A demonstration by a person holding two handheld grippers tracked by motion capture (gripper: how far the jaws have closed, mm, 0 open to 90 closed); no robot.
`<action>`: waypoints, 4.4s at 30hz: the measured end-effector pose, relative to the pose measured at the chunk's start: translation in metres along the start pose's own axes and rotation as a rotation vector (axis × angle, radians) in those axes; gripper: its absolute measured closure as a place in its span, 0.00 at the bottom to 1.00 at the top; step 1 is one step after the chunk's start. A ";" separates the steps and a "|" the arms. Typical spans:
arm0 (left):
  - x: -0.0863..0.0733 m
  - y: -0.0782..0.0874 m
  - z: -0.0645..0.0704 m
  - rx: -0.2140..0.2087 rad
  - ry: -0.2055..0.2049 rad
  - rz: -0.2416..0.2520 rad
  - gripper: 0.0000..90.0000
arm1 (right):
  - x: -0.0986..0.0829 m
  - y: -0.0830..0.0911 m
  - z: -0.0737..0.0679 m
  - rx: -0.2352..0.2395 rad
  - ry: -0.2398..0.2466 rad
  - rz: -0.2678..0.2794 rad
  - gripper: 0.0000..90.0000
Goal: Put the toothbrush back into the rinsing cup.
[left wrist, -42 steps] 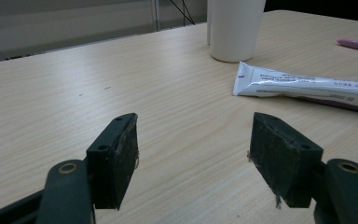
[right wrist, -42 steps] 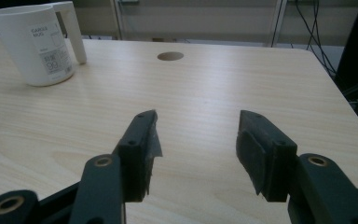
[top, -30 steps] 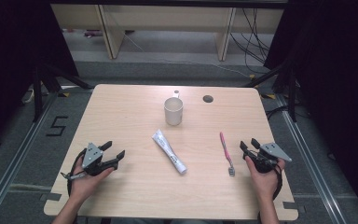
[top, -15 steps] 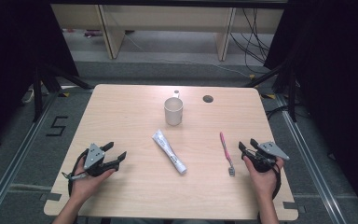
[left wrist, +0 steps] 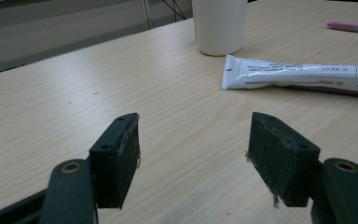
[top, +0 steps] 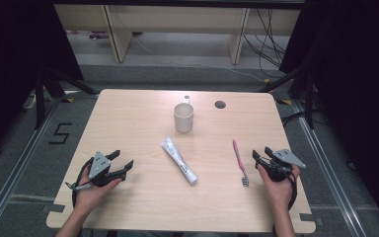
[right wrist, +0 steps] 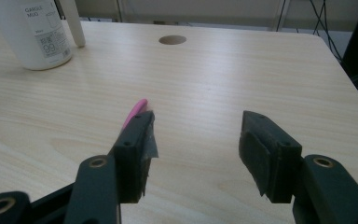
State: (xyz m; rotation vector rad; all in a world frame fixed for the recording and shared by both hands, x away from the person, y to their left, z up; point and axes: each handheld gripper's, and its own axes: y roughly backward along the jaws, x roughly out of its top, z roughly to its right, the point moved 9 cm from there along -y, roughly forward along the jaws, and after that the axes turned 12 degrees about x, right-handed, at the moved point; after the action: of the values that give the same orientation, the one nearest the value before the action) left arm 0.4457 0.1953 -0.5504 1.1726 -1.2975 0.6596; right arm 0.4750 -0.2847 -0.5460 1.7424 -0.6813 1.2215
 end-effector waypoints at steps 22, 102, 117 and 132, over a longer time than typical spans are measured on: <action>0.000 0.000 -0.001 -0.002 0.006 -0.007 0.37 | 0.007 -0.009 -0.010 -0.036 0.019 -0.339 0.64; -0.001 0.000 -0.001 -0.003 0.010 -0.015 0.36 | 0.016 -0.049 -0.054 0.031 -0.176 -1.012 0.84; -0.001 0.000 -0.001 -0.005 0.009 -0.014 0.36 | 0.014 -0.052 -0.050 0.020 -0.182 -1.060 0.84; -0.001 0.000 -0.001 -0.007 0.009 -0.014 0.36 | 0.010 -0.058 -0.048 0.005 -0.187 -1.082 0.84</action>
State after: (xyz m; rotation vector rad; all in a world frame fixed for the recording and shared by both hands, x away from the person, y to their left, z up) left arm 0.4459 0.1961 -0.5511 1.1707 -1.2819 0.6497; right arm 0.5045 -0.2150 -0.5507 1.8161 0.2057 0.3065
